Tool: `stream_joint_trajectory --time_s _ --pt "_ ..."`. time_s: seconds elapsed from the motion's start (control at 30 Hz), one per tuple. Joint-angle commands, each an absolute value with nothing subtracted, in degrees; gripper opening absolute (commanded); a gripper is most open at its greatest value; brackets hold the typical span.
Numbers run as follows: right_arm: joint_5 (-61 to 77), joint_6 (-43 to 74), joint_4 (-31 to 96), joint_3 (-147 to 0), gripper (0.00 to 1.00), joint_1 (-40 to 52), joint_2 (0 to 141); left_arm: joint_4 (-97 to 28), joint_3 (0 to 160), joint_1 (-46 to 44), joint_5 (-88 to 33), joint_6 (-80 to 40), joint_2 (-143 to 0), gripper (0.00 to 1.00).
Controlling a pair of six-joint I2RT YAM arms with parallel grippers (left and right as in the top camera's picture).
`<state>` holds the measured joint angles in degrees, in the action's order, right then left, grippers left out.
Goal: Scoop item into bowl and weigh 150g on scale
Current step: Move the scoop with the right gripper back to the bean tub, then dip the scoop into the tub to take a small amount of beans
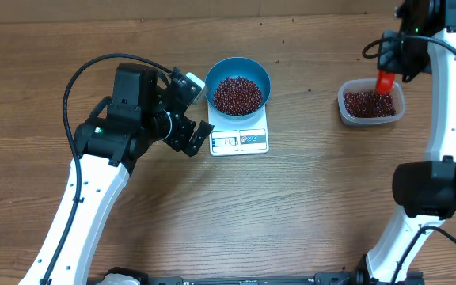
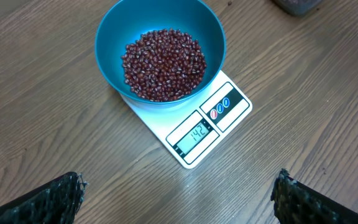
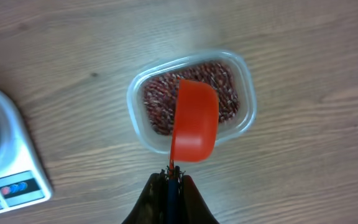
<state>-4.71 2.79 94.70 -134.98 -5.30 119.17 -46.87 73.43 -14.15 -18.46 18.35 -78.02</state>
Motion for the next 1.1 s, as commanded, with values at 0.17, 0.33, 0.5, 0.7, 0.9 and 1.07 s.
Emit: stream_joint_trajectory --time_s 0.17,0.33,0.5,0.7,0.9,1.07 --pt "-5.52 2.79 86.17 -121.71 0.04 -5.43 117.93 -46.7 73.21 -13.89 -18.92 18.0 -78.32 1.0" --pt "-5.5 2.76 80.23 -115.61 0.04 -5.43 117.97 -46.7 73.21 -13.89 -18.92 17.98 -78.32 1.0" --pt "-5.43 2.55 76.47 -111.9 0.04 -5.43 118.32 -46.7 73.21 -13.89 -18.92 18.0 -78.32 1.0" --pt "-0.51 0.49 76.12 -111.33 0.04 -5.43 119.42 -46.7 73.21 -13.89 -18.92 18.0 -78.32 1.0" --pt "6.22 -0.49 76.09 -111.33 0.04 -5.43 119.61 -46.7 73.21 -13.89 -18.92 17.98 -78.32 1.0" --pt "6.76 -0.47 76.14 -111.33 0.04 -5.43 119.61 -46.7 73.21 -13.89 -18.92 17.98 -78.32 1.0"
